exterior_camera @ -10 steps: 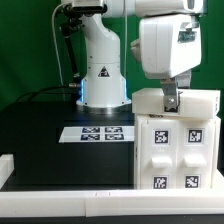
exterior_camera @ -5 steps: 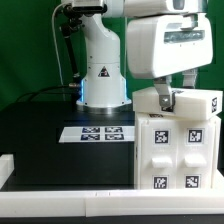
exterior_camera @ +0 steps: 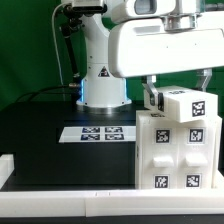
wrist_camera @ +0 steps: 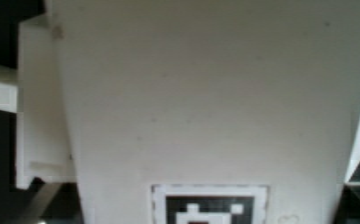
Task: Assemble cabinet
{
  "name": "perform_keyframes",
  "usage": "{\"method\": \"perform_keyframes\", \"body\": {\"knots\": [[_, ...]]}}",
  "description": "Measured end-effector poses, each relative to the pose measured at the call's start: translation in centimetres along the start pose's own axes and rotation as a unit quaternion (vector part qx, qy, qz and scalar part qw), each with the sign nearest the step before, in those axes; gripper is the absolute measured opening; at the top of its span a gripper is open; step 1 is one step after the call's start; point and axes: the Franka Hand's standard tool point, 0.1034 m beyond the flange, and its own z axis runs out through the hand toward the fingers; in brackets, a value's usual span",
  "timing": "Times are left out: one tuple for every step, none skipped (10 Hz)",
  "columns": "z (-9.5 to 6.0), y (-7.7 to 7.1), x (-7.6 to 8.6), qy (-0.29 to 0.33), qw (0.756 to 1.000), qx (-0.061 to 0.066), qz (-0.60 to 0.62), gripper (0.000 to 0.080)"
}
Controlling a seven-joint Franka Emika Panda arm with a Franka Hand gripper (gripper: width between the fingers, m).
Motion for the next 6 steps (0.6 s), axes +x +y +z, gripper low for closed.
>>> {"method": "perform_keyframes", "body": {"knots": [[0.0, 0.02, 0.0, 0.0, 1.0, 0.0, 0.031, 0.056], [0.0, 0.06, 0.0, 0.0, 0.998, 0.0, 0.061, 0.056], [0.01, 0.07, 0.0, 0.0, 0.997, 0.0, 0.08, 0.056], [0.0, 0.08, 0.0, 0.0, 0.993, 0.0, 0.121, 0.056], [0.0, 0.1, 0.0, 0.0, 0.988, 0.0, 0.151, 0.056], [0.01, 0.1, -0.02, 0.001, 0.983, 0.0, 0.182, 0.056]]}}
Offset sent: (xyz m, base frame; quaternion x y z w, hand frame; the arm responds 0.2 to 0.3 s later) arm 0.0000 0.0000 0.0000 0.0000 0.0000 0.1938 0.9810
